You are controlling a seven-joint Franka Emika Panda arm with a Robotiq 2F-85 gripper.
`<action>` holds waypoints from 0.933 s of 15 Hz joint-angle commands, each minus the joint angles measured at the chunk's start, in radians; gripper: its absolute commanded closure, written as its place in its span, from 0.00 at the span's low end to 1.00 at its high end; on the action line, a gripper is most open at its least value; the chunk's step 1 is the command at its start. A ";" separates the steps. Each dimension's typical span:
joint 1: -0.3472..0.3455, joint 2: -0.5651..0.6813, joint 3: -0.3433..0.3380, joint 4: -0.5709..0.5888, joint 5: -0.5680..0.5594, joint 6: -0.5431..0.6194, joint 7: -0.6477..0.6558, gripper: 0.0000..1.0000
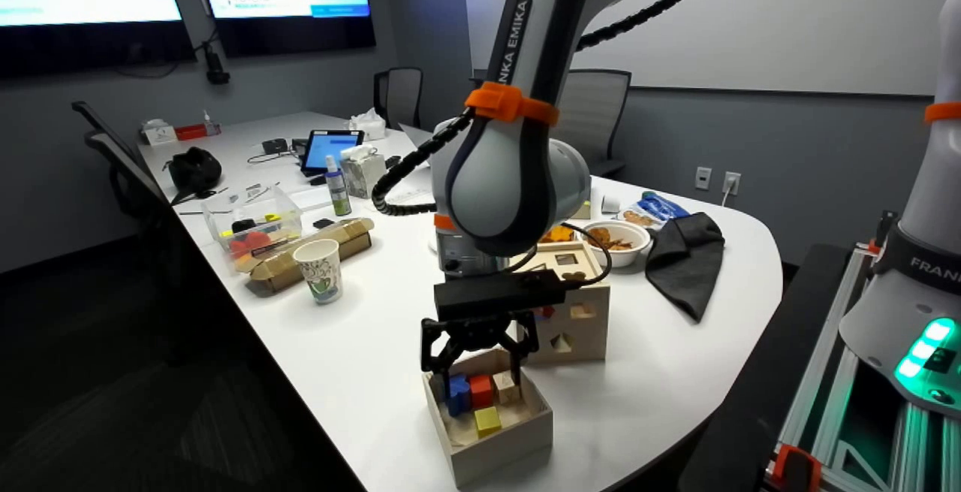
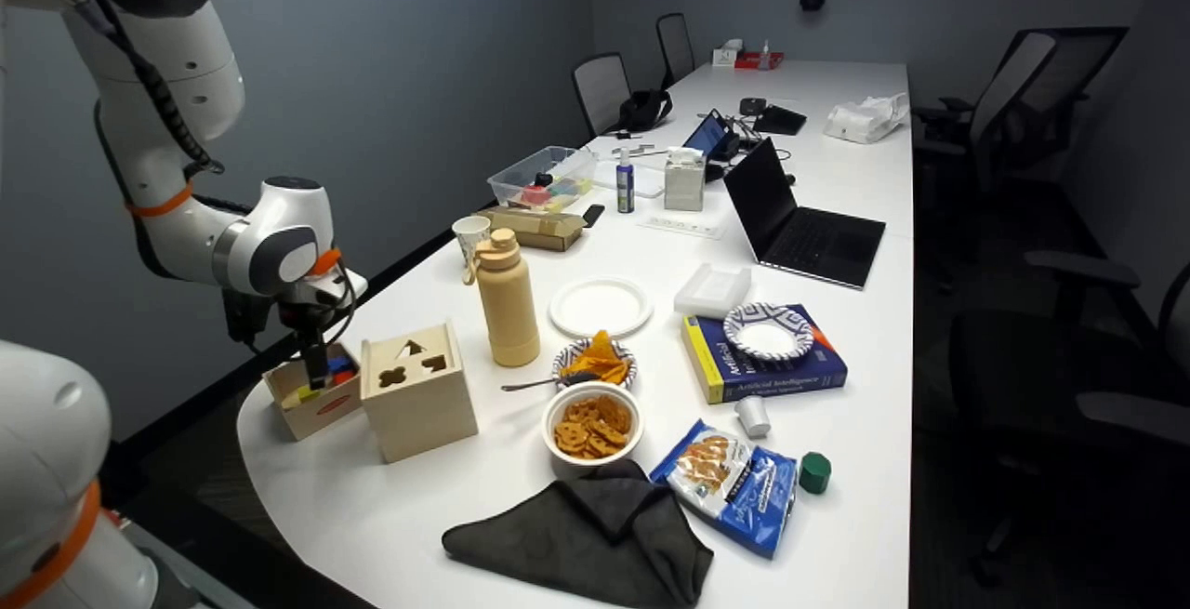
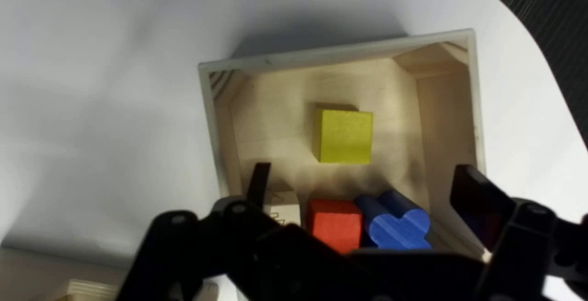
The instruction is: Place the yellow cube in the wooden box through the square cutting on the lid
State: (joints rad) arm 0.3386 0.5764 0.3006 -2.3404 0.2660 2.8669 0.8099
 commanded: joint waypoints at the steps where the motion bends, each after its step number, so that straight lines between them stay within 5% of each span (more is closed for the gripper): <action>1: -0.035 0.041 0.035 0.045 0.046 -0.048 -0.101 0.00; 14: -0.014 0.097 -0.009 0.129 0.080 -0.180 -0.162 0.00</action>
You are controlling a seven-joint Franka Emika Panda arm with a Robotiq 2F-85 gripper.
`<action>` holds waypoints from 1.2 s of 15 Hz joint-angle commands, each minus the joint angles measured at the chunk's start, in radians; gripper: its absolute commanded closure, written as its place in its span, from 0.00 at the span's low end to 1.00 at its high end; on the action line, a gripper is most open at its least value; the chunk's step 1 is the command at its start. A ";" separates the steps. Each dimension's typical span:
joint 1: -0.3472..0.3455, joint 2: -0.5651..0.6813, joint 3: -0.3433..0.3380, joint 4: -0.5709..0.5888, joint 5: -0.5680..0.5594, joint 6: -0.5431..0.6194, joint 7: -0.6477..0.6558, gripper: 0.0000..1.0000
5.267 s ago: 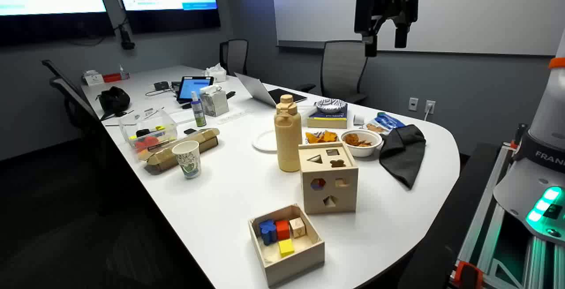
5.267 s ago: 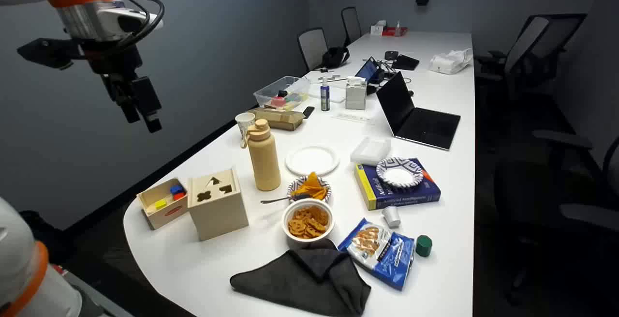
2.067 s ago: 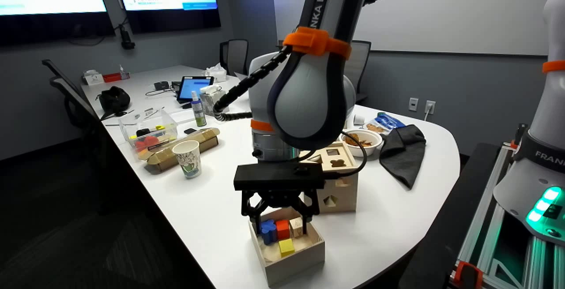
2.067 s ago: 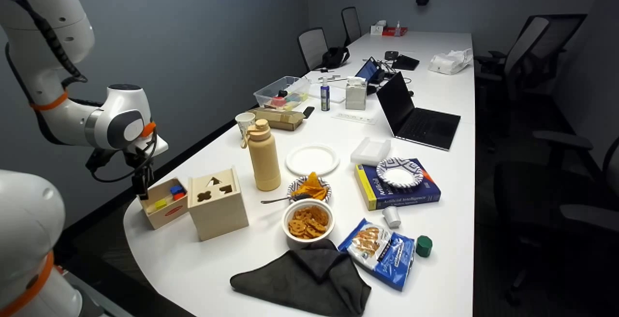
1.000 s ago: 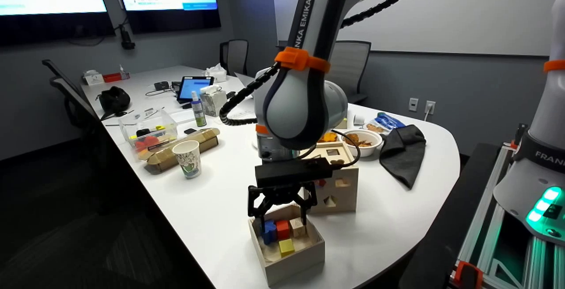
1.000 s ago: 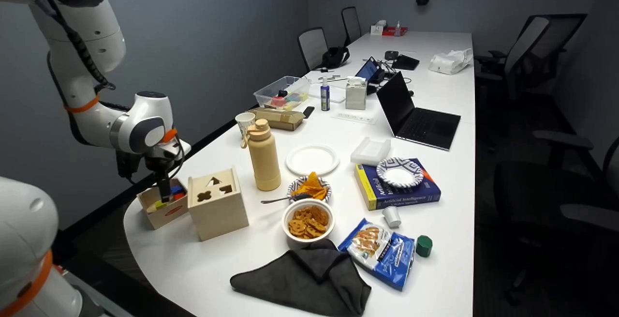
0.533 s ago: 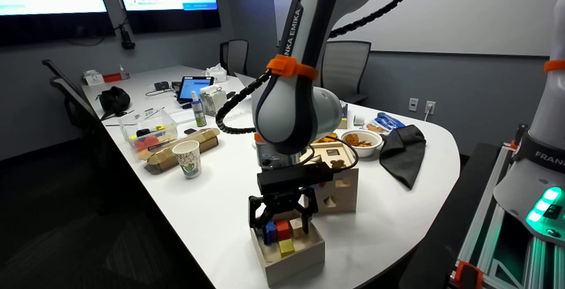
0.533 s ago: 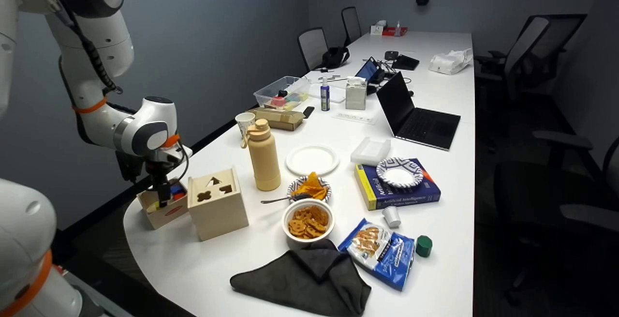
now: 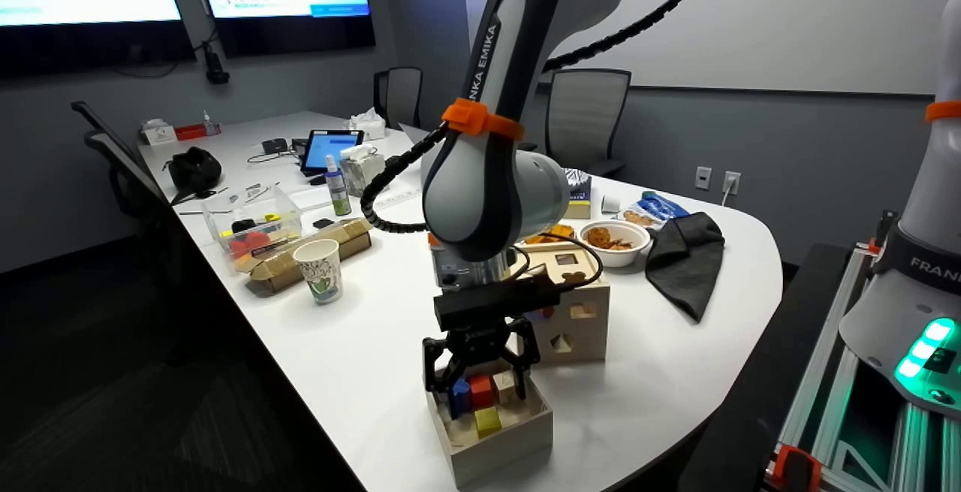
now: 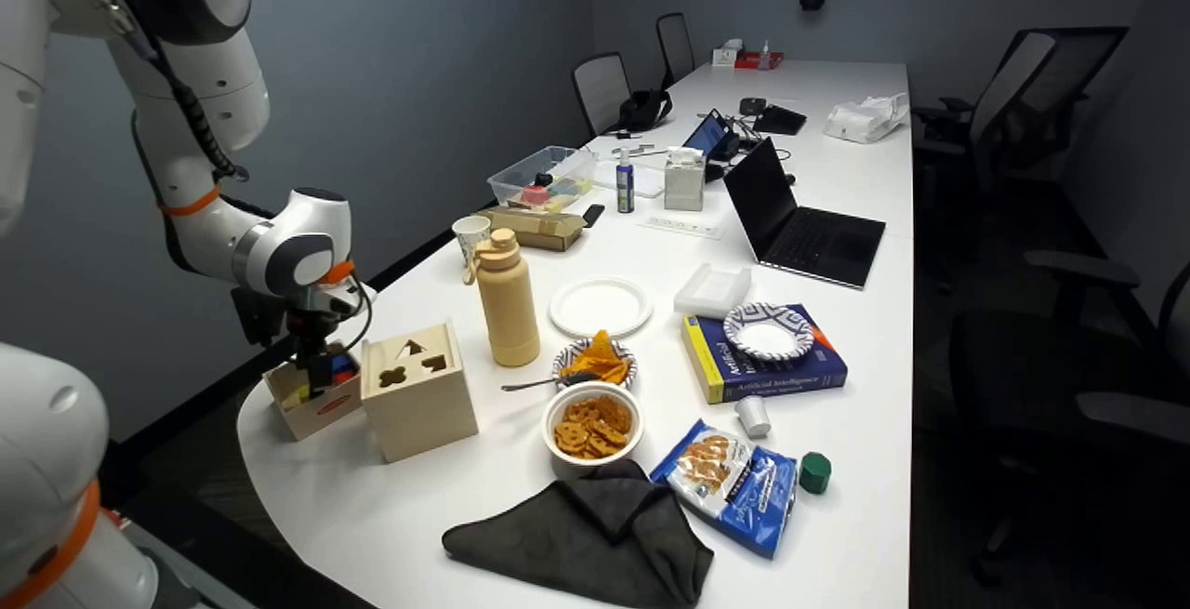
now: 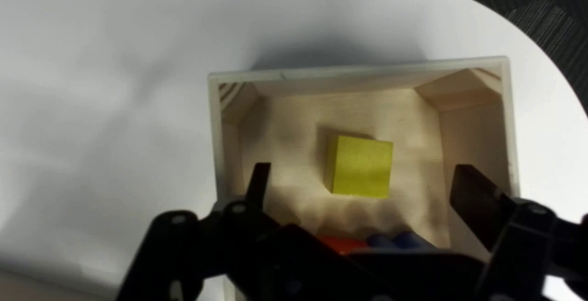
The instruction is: Place the yellow cube in the wooden box through the square cutting on the lid
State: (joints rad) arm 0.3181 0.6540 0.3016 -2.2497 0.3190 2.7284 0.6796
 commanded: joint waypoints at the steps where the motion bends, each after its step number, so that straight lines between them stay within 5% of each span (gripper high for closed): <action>1: 0.006 0.023 -0.011 0.044 0.027 -0.047 -0.035 0.00; 12: 0.005 0.057 -0.009 0.066 0.057 -0.044 -0.049 0.00; 15: 0.004 0.058 -0.008 0.063 0.068 -0.041 -0.048 0.29; 18: 0.005 0.059 -0.008 0.062 0.076 -0.039 -0.049 0.47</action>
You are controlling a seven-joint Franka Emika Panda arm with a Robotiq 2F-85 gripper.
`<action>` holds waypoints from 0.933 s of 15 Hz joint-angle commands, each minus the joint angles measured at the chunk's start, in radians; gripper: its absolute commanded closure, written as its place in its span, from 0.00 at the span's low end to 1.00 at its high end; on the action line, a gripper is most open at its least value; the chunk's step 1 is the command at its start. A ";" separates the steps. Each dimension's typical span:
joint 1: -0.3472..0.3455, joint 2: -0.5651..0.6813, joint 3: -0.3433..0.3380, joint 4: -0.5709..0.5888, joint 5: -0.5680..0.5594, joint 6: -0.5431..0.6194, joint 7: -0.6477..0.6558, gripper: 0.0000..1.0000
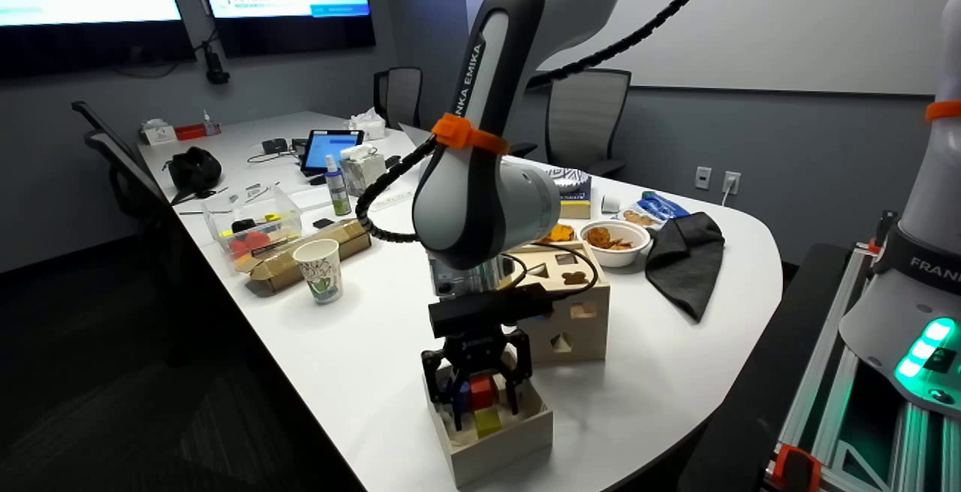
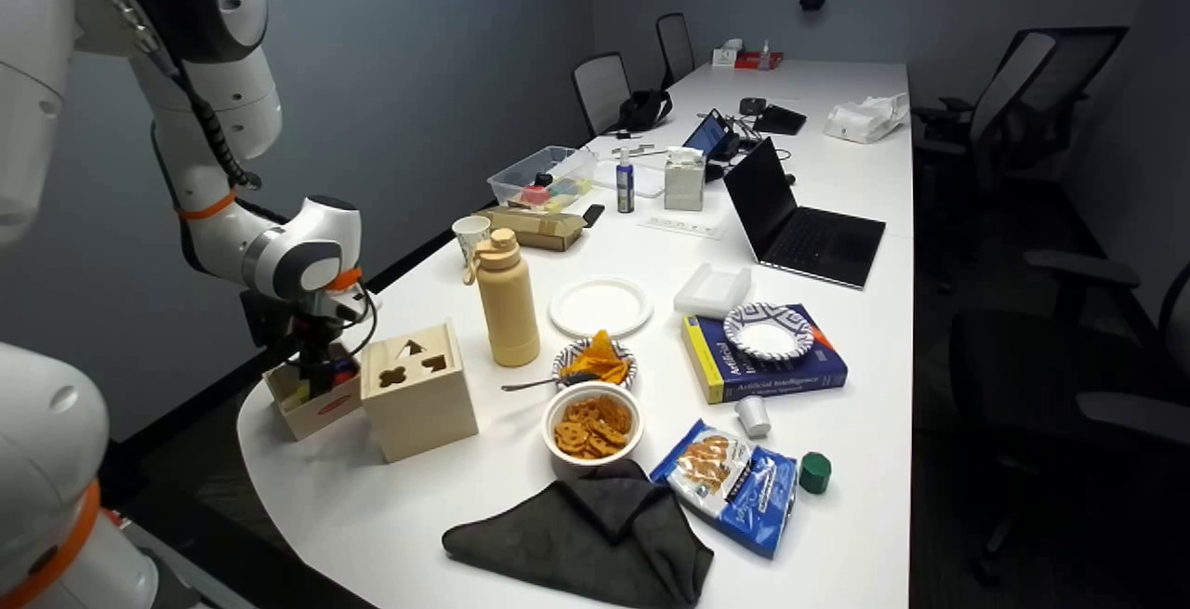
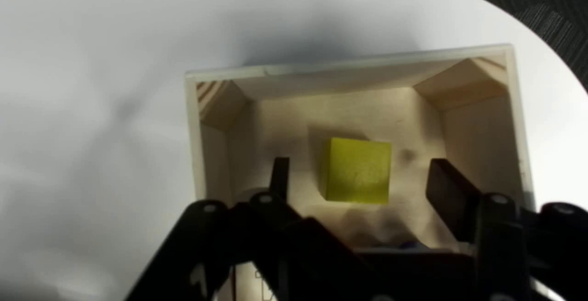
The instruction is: Place the yellow cube in the wooden box through the square cutting on the lid
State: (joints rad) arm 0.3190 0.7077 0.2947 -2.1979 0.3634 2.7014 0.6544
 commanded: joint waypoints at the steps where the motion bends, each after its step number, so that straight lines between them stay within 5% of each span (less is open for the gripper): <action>1: 0.005 0.003 -0.003 0.013 0.031 -0.016 -0.023 0.53; 6: 0.010 0.004 -0.008 0.013 0.029 -0.028 -0.017 0.90; 14: 0.036 -0.154 -0.015 -0.053 0.021 -0.152 0.055 0.90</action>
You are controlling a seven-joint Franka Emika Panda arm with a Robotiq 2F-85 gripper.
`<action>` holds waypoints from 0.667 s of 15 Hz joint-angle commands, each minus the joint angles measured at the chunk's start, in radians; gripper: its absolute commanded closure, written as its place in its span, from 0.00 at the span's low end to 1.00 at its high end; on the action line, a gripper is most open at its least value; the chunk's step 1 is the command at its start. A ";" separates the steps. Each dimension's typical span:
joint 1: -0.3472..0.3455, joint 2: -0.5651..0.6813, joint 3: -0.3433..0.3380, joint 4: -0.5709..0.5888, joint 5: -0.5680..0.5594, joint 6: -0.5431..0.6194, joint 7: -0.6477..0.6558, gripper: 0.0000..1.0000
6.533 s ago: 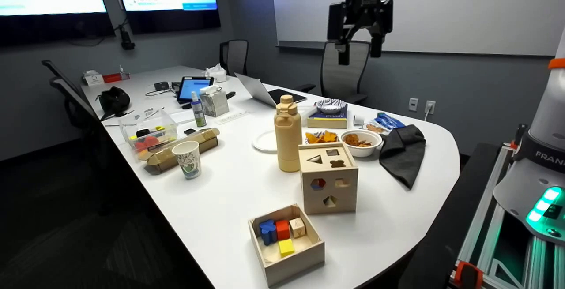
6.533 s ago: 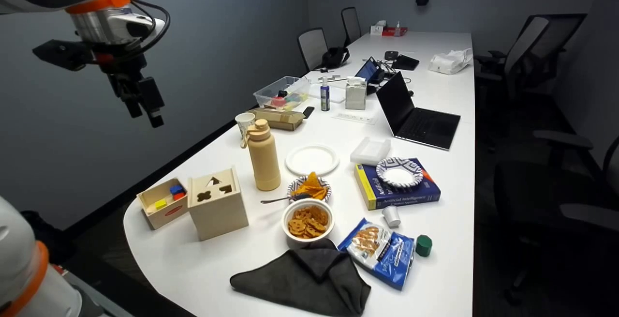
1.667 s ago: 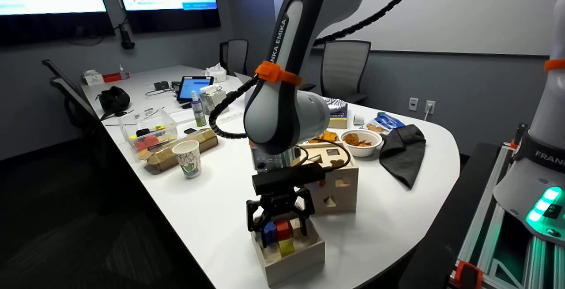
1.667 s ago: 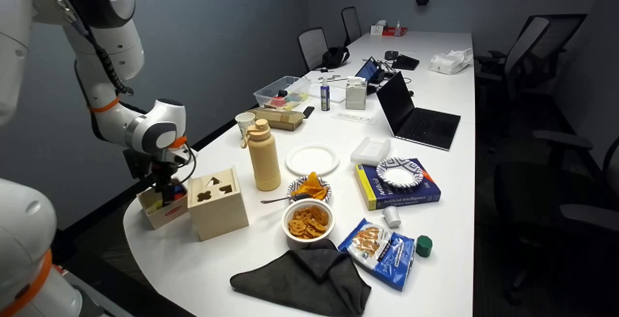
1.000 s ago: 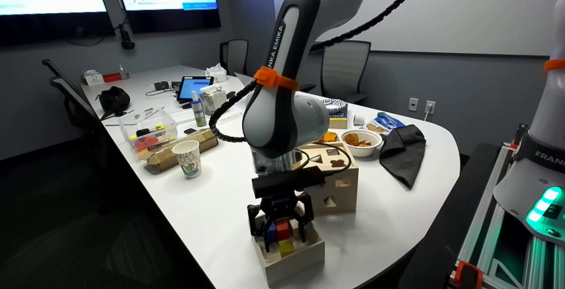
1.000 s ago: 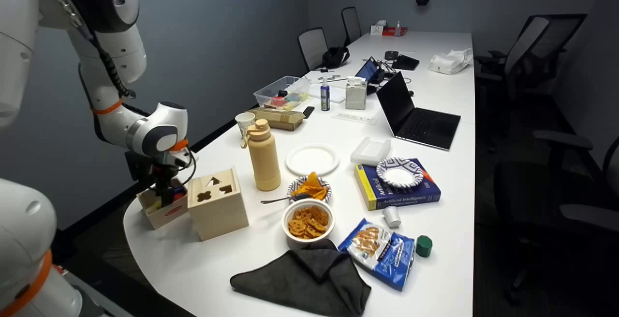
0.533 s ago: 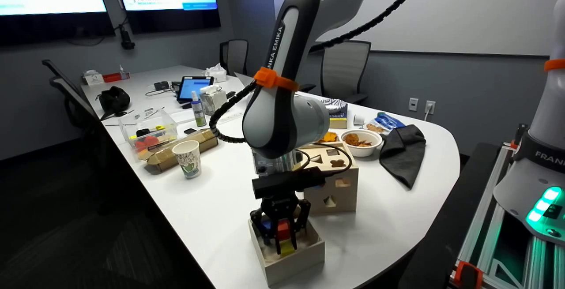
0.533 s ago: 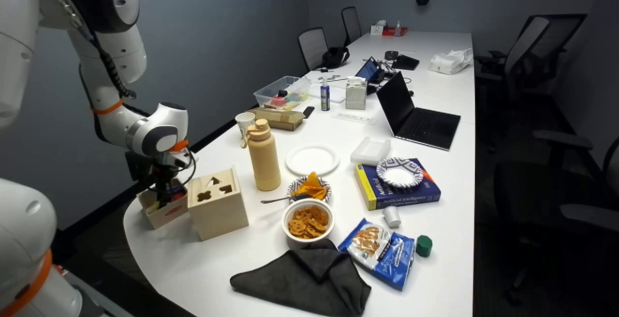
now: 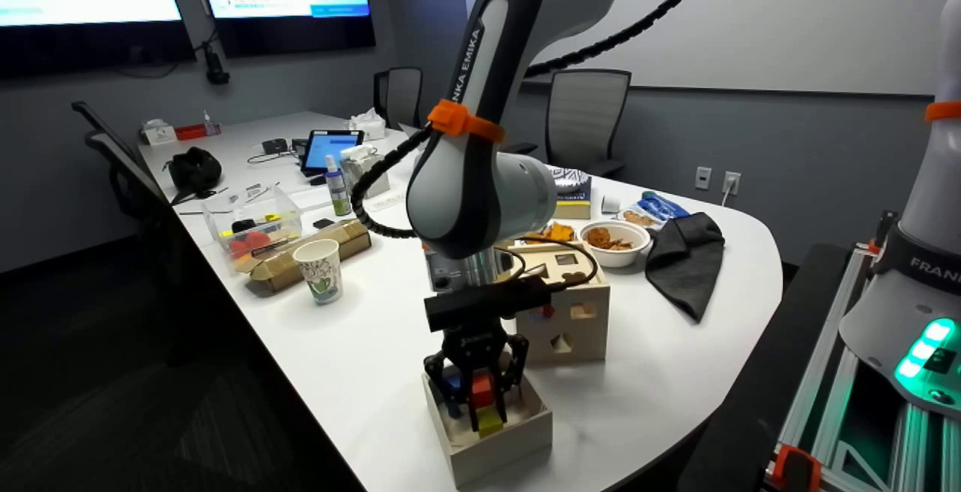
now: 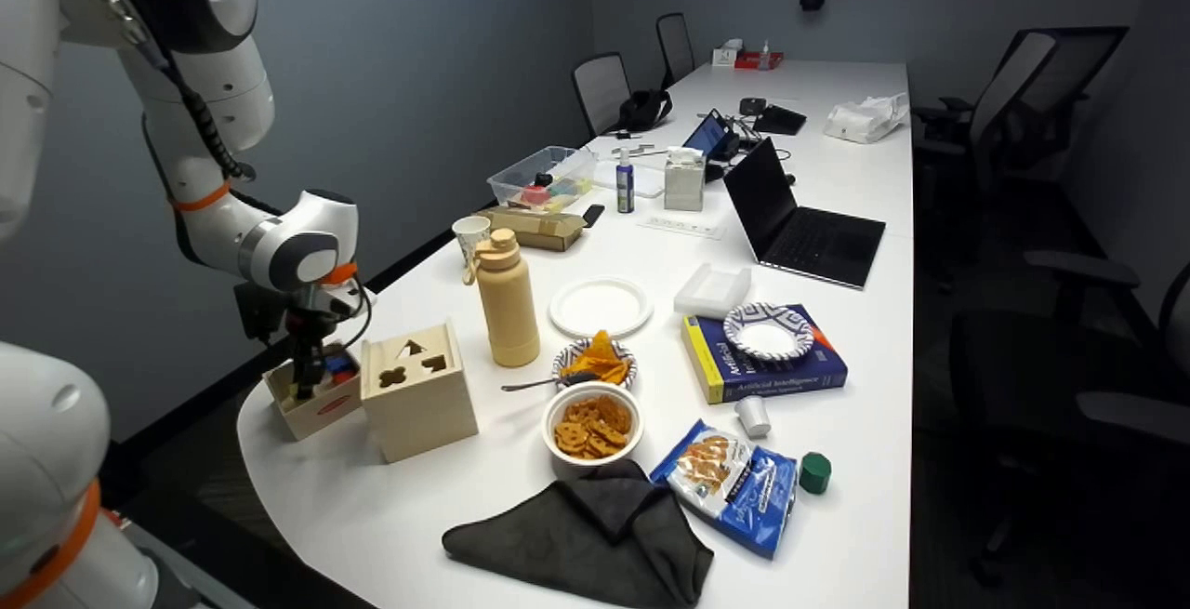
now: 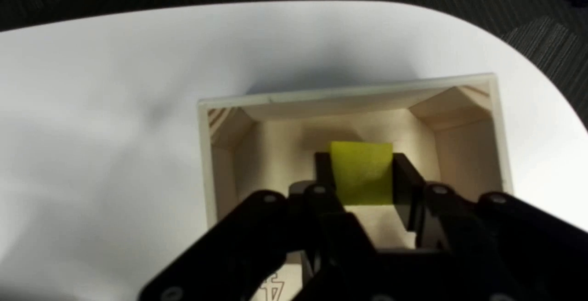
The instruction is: Place the yellow cube in the wooden box through the square cutting on the lid
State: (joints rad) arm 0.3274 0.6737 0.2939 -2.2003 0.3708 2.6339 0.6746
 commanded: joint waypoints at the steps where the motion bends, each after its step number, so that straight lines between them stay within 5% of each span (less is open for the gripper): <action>1: 0.026 -0.159 -0.012 -0.060 0.008 -0.115 0.033 0.90; 5: 0.039 -0.333 -0.043 -0.102 -0.027 -0.258 0.092 0.90; 10: -0.022 -0.542 -0.079 -0.204 -0.016 -0.355 0.097 0.90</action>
State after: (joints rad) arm 0.3393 0.2812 0.2373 -2.3029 0.3621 2.3244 0.7610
